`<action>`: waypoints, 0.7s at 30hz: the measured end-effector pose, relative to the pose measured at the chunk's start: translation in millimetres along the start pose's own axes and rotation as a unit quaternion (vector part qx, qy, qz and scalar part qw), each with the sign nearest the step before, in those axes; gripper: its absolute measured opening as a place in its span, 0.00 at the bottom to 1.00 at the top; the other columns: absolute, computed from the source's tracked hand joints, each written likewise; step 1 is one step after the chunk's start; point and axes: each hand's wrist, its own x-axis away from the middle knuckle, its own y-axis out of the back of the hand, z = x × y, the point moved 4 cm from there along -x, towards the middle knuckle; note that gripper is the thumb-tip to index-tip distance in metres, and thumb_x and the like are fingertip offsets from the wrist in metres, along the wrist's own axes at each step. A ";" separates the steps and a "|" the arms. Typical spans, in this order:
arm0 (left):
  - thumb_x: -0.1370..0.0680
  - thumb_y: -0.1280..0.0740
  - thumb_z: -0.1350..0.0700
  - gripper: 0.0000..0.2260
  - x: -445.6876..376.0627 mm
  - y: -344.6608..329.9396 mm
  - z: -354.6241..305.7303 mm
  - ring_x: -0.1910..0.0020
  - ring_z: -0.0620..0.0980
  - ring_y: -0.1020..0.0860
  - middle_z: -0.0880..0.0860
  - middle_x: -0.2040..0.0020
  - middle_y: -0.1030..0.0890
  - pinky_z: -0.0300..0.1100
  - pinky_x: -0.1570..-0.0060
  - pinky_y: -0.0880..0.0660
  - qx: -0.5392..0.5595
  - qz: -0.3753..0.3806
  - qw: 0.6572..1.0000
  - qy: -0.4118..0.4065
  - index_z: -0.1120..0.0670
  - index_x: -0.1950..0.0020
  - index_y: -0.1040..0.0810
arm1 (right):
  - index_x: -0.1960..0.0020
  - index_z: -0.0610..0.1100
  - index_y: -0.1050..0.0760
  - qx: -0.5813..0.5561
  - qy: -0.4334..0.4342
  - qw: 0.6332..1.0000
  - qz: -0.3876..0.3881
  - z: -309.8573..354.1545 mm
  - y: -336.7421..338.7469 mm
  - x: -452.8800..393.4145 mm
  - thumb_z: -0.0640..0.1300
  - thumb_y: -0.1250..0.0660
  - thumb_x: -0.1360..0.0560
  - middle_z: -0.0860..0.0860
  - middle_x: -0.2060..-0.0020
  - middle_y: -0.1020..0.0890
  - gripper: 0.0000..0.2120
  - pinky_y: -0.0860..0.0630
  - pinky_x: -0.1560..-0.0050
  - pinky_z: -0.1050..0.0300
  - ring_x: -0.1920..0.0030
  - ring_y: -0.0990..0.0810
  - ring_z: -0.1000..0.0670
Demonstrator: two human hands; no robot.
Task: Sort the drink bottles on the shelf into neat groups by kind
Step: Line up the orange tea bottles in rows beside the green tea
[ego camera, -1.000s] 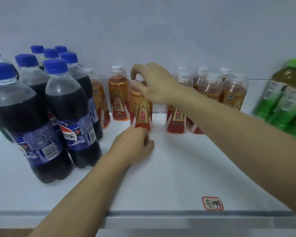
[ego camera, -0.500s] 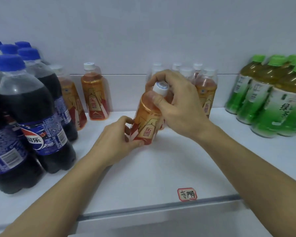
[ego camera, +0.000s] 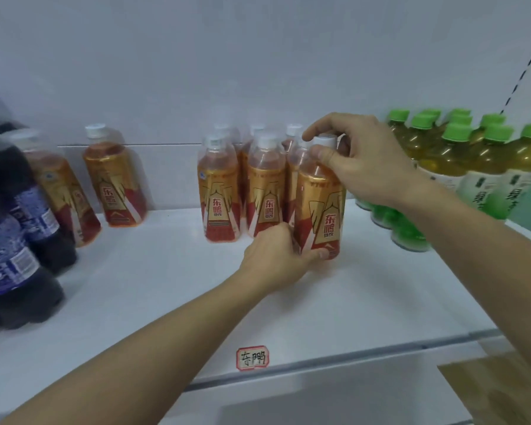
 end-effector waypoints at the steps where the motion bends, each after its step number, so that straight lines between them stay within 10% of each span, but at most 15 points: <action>1: 0.28 0.25 0.37 0.22 -3.6 -3.4 2.1 0.50 0.47 0.19 0.44 0.50 0.17 0.50 0.48 0.19 -0.004 -0.004 1.000 0.015 0.48 0.41 0.22 | 0.45 0.52 0.19 0.001 -0.007 1.000 0.006 -6.5 -2.2 -0.9 0.48 0.30 0.21 0.66 0.70 0.25 0.05 0.36 0.70 0.74 0.70 0.26 0.64; 12: 0.27 0.28 0.35 0.25 -12.3 -16.6 9.0 0.43 0.51 0.22 0.46 0.44 0.18 0.57 0.39 0.25 -0.058 -0.035 0.996 0.060 0.49 0.38 0.24 | 0.48 0.56 0.22 0.008 -0.014 0.999 0.050 -30.5 -8.4 -9.2 0.51 0.29 0.21 0.59 0.53 0.20 0.03 0.32 0.64 0.66 0.63 0.23 0.61; 21: 0.28 0.26 0.36 0.32 -9.9 -3.0 10.0 0.42 0.52 0.21 0.50 0.39 0.19 0.53 0.40 0.22 -0.061 0.001 0.997 0.042 0.52 0.31 0.25 | 0.48 0.53 0.20 0.160 0.020 0.957 0.240 3.4 -8.6 -33.8 0.49 0.32 0.22 0.55 0.48 0.18 0.05 0.25 0.44 0.55 0.43 0.23 0.50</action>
